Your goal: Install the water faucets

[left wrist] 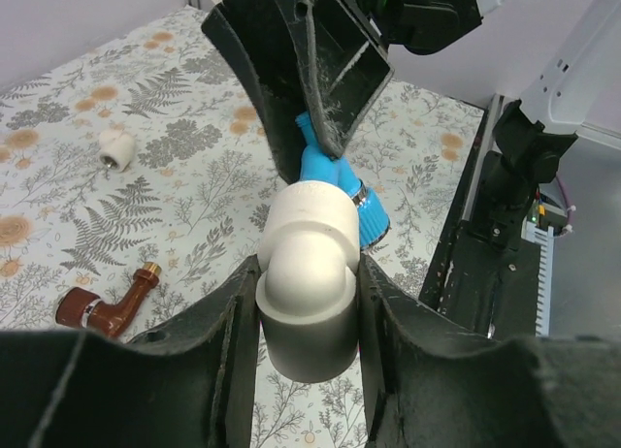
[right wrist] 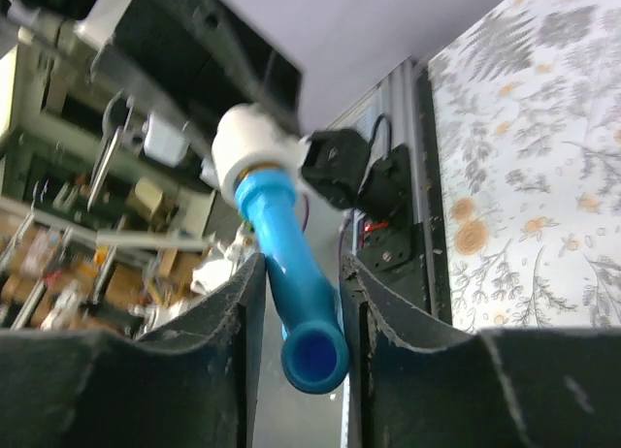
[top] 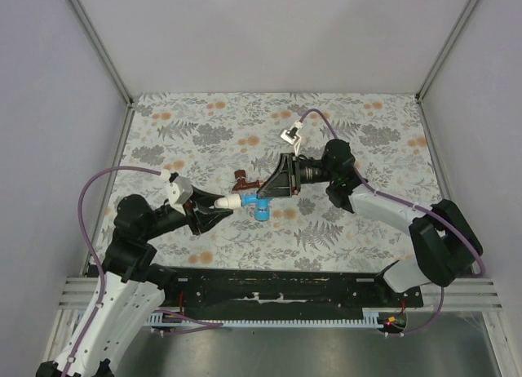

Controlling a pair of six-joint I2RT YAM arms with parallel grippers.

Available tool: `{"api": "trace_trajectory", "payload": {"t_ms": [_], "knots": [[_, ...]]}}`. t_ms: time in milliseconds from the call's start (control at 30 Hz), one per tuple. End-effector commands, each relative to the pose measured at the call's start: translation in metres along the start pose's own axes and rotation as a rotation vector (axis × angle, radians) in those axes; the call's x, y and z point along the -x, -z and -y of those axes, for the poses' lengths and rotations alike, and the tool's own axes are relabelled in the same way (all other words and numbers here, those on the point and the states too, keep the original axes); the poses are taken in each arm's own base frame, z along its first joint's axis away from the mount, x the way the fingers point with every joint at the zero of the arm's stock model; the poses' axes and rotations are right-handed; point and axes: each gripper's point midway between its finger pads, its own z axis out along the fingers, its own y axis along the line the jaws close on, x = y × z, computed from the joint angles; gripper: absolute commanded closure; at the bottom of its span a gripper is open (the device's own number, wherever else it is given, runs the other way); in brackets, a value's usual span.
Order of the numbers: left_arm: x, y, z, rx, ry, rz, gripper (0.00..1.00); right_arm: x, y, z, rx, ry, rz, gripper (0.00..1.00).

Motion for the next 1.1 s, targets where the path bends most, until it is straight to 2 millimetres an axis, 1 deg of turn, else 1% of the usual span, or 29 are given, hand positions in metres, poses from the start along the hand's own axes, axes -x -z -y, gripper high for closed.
{"api": "trace_trajectory", "payload": {"t_ms": [0, 67, 100, 133, 233, 300, 333, 367, 400, 467, 533, 633, 733, 833, 1067], "knots": [[0.015, -0.002, 0.007, -0.021, -0.001, 0.063, 0.98, 0.043, 0.015, 0.031, -0.183, 0.015, 0.175, 0.49], [0.009, -0.003, -0.002, 0.035, 0.075, 0.051, 0.98, 0.045, 0.027, 0.039, -0.240, 0.064, 0.189, 0.30], [0.007, -0.003, -0.004, 0.049, 0.096, 0.048, 0.98, 0.046, 0.034, 0.043, -0.266, 0.082, 0.198, 0.11], [0.005, -0.004, -0.006, 0.063, 0.132, 0.046, 0.98, 0.047, 0.041, 0.046, -0.286, 0.096, 0.208, 0.02], [-0.003, -0.004, -0.015, 0.130, 0.223, 0.044, 0.98, 0.050, 0.055, 0.043, -0.299, 0.153, 0.224, 0.02], [-0.005, -0.003, -0.022, 0.179, 0.278, 0.048, 0.98, 0.053, 0.061, 0.039, -0.310, 0.196, 0.231, 0.02], [-0.006, -0.003, -0.024, 0.189, 0.295, 0.045, 0.98, 0.058, 0.062, 0.034, -0.305, 0.217, 0.242, 0.02], [-0.006, -0.004, -0.024, 0.193, 0.315, 0.046, 0.98, 0.058, 0.064, 0.032, -0.300, 0.239, 0.234, 0.02], [-0.005, -0.004, -0.026, 0.208, 0.340, 0.055, 0.98, 0.056, 0.067, 0.036, -0.327, 0.287, 0.224, 0.02], [-0.004, -0.005, -0.028, 0.224, 0.388, 0.055, 0.98, 0.057, 0.072, 0.045, -0.370, 0.320, 0.266, 0.02], [-0.002, -0.006, -0.031, 0.246, 0.440, 0.049, 0.98, 0.057, 0.072, 0.042, -0.329, 0.375, 0.302, 0.02], [-0.002, -0.008, -0.034, 0.270, 0.509, 0.031, 0.98, 0.055, 0.071, 0.038, -0.286, 0.374, 0.321, 0.02], [0.000, -0.009, -0.036, 0.286, 0.555, 0.037, 0.98, 0.048, 0.062, 0.028, -0.184, 0.394, 0.214, 0.02], [0.004, -0.008, -0.039, 0.313, 0.593, 0.060, 0.98, 0.043, 0.058, 0.022, -0.108, 0.406, 0.144, 0.02], [0.011, -0.007, -0.039, 0.335, 0.655, 0.067, 0.98, 0.039, 0.066, 0.005, -0.096, 0.616, 0.236, 0.02]]}}
